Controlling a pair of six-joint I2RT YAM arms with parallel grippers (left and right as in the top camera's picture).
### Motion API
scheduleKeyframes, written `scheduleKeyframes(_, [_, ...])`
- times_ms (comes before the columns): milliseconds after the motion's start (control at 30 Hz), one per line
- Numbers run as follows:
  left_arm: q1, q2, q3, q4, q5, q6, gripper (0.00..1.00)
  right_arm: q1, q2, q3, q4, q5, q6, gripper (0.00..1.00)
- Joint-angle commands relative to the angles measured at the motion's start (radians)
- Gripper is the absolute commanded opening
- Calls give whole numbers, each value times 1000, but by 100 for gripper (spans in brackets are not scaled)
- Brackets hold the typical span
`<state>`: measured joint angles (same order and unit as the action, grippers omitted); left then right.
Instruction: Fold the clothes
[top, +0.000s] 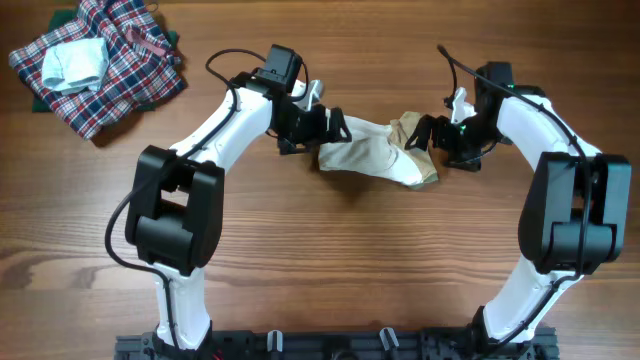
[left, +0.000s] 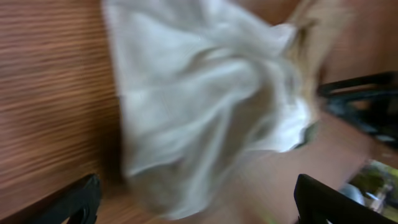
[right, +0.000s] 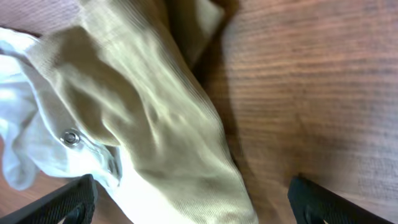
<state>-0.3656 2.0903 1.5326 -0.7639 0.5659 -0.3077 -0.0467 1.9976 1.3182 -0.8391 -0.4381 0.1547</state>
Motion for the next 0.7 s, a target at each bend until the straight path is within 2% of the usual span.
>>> scheduleKeyframes(0, [2, -32, 10, -23, -156, 35, 100, 5, 19, -4, 36, -30, -13, 100])
scheduleKeyframes(133, [2, -31, 10, -25, -166, 35, 100, 32, 23, -4, 71, -14, 14, 100])
scheduleKeyframes(533, [2, -31, 10, -34, -168, 35, 100, 171, 40, -4, 79, 192, 118, 99])
scheduleKeyframes(667, [2, -31, 10, -43, -175, 36, 100, 171, 53, -4, 81, 208, 119, 95])
